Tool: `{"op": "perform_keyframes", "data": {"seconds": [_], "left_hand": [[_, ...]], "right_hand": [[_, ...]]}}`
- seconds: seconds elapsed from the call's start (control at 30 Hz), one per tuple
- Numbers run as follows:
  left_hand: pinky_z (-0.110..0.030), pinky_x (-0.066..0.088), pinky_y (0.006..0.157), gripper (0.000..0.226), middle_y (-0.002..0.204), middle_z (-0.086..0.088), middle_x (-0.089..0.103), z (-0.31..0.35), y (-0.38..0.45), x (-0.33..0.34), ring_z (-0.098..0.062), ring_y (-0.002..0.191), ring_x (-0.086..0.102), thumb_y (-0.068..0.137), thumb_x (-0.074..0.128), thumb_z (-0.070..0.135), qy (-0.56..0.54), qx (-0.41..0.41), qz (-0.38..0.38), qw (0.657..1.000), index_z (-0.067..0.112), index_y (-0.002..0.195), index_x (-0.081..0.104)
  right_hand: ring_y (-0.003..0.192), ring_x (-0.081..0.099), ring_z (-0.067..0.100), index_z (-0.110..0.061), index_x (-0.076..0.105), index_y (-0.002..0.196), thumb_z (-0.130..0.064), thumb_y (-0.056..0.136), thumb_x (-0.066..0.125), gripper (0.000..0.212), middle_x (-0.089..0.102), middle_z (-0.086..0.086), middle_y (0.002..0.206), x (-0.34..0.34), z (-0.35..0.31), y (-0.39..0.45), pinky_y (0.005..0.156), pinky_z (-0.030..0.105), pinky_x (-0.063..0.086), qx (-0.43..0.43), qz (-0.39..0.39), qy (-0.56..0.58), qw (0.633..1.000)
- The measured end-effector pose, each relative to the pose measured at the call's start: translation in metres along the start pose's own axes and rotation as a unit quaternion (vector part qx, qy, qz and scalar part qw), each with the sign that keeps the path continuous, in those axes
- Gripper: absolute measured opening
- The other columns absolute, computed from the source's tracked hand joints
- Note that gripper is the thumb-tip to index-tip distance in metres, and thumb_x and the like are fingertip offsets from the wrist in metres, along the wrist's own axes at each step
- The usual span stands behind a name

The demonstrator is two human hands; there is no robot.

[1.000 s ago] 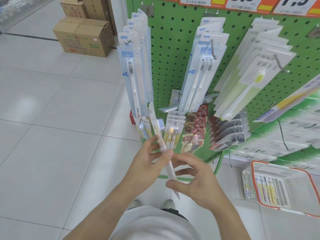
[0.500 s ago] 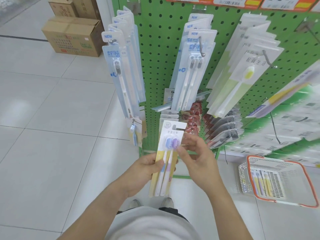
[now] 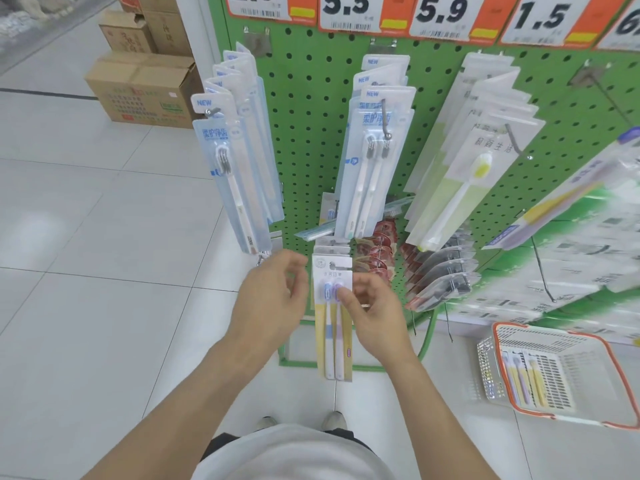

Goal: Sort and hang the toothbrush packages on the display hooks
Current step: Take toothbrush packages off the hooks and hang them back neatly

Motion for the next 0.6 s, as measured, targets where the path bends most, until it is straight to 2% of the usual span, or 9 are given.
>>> {"op": "perform_keyframes", "data": {"seconds": [0.13,0.2,0.27,0.33,0.43,0.47,0.53,0.6], "left_hand": [[-0.031,0.05,0.085,0.019,0.107,0.004,0.065,0.038,0.024,0.002,-0.014,0.095,0.062,0.096,0.059,0.014,0.047,0.121,0.035,0.991,0.015,0.113,0.065],[-0.029,0.043,0.092,0.026,0.119,-0.002,0.062,0.051,0.038,0.013,-0.02,0.11,0.057,0.096,0.059,0.014,0.1,0.139,0.008,0.985,0.011,0.122,0.061],[-0.031,0.039,0.095,0.035,0.127,-0.007,0.058,0.054,0.054,0.024,-0.024,0.12,0.052,0.097,0.057,0.017,0.156,0.118,-0.036,0.98,0.01,0.132,0.054],[-0.034,0.041,0.084,0.035,0.121,-0.011,0.059,0.052,0.066,0.033,-0.028,0.112,0.053,0.097,0.056,0.017,0.209,0.082,-0.068,0.972,0.007,0.13,0.052],[-0.034,0.035,0.064,0.013,0.085,-0.006,0.054,0.046,0.079,0.039,-0.027,0.081,0.05,0.096,0.058,0.016,0.266,0.052,-0.084,0.959,0.008,0.098,0.047],[-0.034,0.035,0.061,0.016,0.076,-0.003,0.05,0.043,0.081,0.041,-0.027,0.076,0.051,0.095,0.059,0.014,0.281,0.044,-0.089,0.955,0.01,0.09,0.044],[-0.033,0.039,0.057,0.014,0.069,-0.003,0.05,0.039,0.085,0.04,-0.028,0.071,0.057,0.092,0.06,0.006,0.295,0.037,-0.084,0.951,0.009,0.082,0.05],[-0.033,0.041,0.056,0.011,0.072,-0.005,0.06,0.039,0.086,0.038,-0.027,0.069,0.06,0.088,0.059,-0.001,0.307,0.042,-0.072,0.948,0.009,0.085,0.063]], "right_hand": [[0.085,0.068,0.003,-0.034,0.063,0.102,-0.027,0.095,0.07,0.012,0.073,-0.02,0.086,0.007,0.01,0.004,0.074,0.017,0.05,0.012,-0.003,-0.004,1.0],[0.084,0.068,0.002,-0.034,0.062,0.102,-0.029,0.095,0.07,0.012,0.073,-0.018,0.083,0.009,0.013,0.007,0.074,0.017,0.05,0.023,0.003,-0.003,1.0],[0.085,0.069,0.002,-0.027,0.065,0.109,-0.031,0.095,0.07,0.016,0.073,-0.013,0.086,0.01,0.016,0.011,0.074,0.018,0.051,0.032,0.002,-0.004,0.999],[0.086,0.068,0.002,-0.021,0.065,0.115,-0.034,0.095,0.069,0.024,0.074,-0.011,0.091,0.01,0.016,0.014,0.071,0.015,0.048,0.034,0.002,-0.026,0.999],[0.083,0.066,-0.004,-0.026,0.063,0.114,-0.041,0.094,0.068,0.025,0.072,-0.014,0.089,0.01,0.014,0.016,0.069,0.017,0.05,0.03,0.0,-0.074,0.997],[0.082,0.066,-0.005,-0.027,0.063,0.114,-0.042,0.095,0.067,0.025,0.071,-0.016,0.088,0.009,0.014,0.016,0.07,0.019,0.052,0.027,-0.001,-0.093,0.995],[0.082,0.066,-0.006,-0.025,0.064,0.115,-0.045,0.095,0.066,0.028,0.071,-0.017,0.088,0.008,0.013,0.017,0.074,0.025,0.056,0.021,0.004,-0.132,0.991],[0.082,0.068,-0.004,-0.024,0.066,0.113,-0.047,0.094,0.067,0.03,0.073,-0.016,0.089,0.006,0.011,0.018,0.076,0.031,0.058,0.012,0.011,-0.162,0.987]]}}
Point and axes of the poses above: each hand's wrist, its own y-axis towards the middle knuckle, its own x-axis out of the palm, z = x × y, the point moved 7 cm from there along y, towards the middle knuckle
